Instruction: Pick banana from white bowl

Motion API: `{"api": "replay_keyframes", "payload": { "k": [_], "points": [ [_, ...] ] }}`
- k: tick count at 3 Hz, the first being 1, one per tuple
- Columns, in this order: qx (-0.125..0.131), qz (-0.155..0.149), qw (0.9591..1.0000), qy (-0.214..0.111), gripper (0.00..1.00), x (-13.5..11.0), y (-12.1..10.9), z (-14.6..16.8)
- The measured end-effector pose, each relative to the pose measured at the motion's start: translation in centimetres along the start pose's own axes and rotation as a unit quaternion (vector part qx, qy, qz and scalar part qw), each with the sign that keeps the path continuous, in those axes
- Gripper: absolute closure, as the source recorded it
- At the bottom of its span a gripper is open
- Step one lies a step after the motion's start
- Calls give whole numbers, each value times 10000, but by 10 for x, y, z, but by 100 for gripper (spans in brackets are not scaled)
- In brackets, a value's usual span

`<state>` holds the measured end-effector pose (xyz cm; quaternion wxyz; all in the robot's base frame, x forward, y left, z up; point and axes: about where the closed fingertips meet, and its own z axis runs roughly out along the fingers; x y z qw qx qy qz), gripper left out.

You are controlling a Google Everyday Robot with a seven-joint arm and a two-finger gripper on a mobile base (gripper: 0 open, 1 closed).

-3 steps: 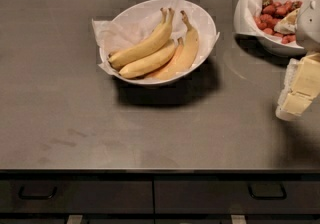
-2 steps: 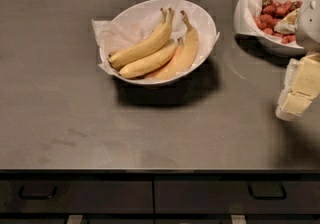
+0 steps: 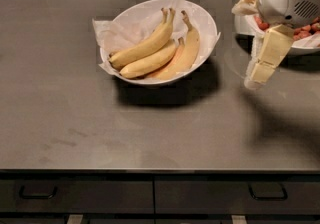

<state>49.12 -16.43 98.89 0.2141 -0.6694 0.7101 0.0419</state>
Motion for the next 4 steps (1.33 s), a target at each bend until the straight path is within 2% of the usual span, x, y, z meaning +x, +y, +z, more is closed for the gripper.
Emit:
{"api": "replay_keyframes", "payload": {
  "k": [1, 2, 3, 4],
  "points": [
    [141, -37, 9998, -99, 0, -5, -8, -7],
    [148, -28, 9998, -92, 0, -5, -8, -6],
    [74, -223, 9992, -311, 0, -19, -22, 6],
    [-129, -636, 9966, -501, 0, -43, -47, 25]
  ]
}}
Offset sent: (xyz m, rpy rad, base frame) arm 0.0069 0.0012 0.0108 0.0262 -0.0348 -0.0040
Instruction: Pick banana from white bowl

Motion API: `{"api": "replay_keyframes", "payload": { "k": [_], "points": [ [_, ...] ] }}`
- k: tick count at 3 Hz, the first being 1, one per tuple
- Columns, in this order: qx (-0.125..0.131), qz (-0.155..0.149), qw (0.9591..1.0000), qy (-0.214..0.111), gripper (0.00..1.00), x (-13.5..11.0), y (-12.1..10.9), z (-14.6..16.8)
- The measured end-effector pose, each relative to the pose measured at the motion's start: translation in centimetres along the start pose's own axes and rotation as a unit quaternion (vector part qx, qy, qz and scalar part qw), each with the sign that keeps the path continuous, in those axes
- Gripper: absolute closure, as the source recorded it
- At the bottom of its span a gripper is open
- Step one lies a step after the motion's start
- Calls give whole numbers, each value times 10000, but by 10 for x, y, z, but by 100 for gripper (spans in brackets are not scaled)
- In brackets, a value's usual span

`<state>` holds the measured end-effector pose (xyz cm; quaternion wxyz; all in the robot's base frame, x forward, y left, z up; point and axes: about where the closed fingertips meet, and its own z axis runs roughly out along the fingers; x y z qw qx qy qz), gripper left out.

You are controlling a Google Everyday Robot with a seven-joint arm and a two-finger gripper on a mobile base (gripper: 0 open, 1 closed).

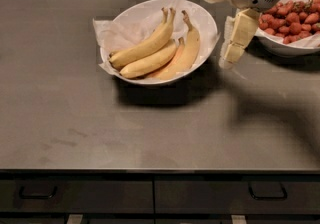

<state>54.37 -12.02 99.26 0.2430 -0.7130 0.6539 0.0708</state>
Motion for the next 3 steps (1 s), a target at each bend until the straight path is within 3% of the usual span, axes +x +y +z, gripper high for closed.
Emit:
{"api": "replay_keyframes", "payload": {
  "k": [1, 3],
  "points": [
    [-228, -396, 9985, -313, 0, -24, -22, 23],
    [-154, -402, 9985, -345, 0, -26, -27, 24]
  ]
}}
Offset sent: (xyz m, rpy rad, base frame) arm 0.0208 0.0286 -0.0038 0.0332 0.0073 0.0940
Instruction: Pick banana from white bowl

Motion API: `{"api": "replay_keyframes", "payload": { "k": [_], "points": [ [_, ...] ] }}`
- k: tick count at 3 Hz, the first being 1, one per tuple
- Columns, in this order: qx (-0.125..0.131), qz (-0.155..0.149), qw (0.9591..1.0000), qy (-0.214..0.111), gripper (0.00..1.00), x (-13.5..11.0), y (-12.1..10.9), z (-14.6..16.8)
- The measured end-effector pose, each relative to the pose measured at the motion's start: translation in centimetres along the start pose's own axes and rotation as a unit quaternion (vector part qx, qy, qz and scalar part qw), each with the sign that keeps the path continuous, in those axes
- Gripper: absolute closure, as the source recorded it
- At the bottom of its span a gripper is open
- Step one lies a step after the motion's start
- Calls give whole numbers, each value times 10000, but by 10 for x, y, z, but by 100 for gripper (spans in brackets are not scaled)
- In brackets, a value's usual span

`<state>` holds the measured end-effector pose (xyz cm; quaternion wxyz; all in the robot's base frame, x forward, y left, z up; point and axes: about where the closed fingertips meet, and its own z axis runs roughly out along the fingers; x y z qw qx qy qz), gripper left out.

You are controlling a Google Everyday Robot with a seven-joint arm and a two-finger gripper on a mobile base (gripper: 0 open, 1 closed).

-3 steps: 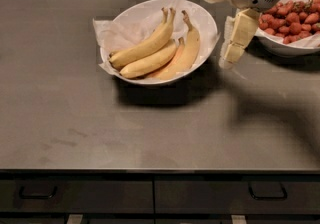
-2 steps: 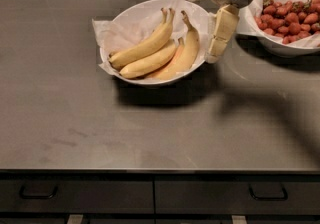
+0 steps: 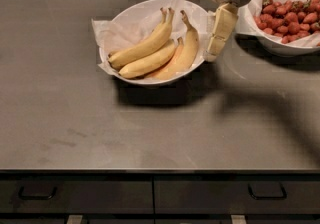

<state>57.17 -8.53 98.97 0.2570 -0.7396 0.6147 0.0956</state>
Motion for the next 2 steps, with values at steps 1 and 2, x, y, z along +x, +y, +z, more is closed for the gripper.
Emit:
{"api": "replay_keyframes", "payload": {
  "k": [1, 2],
  "points": [
    [-156, -343, 9992, -160, 0, -18, -20, 19],
    [-231, -712, 9961, -461, 0, -39, -51, 44]
  ]
}}
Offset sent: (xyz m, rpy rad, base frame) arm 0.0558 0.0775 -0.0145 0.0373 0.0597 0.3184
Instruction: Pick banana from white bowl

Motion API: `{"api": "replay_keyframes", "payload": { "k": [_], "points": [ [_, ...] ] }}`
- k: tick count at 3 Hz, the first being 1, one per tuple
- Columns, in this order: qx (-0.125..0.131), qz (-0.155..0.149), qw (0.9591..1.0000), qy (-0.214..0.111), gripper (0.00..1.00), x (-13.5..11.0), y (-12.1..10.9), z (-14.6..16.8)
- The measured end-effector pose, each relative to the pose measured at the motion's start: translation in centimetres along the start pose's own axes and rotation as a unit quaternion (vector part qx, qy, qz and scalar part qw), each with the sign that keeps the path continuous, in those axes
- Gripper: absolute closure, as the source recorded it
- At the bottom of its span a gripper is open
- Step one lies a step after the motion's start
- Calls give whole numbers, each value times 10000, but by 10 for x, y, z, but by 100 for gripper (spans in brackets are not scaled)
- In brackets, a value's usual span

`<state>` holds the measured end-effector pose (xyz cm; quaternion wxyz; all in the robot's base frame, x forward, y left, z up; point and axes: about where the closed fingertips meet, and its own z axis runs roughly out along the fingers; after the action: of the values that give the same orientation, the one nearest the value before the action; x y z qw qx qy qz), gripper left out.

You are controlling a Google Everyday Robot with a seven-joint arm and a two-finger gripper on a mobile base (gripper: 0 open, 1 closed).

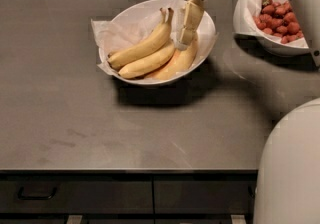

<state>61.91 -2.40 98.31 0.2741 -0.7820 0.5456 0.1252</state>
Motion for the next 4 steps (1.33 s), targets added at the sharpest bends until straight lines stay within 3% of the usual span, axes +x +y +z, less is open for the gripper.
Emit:
{"api": "replay_keyframes", "payload": {
  "k": [1, 3, 4],
  "points": [
    [80, -11, 10000, -31, 0, -2, -6, 3],
    [-249, -244, 9990, -292, 0, -10, -29, 36],
    [-104, -215, 9992, -320, 0, -11, -36, 39]
  ]
}}
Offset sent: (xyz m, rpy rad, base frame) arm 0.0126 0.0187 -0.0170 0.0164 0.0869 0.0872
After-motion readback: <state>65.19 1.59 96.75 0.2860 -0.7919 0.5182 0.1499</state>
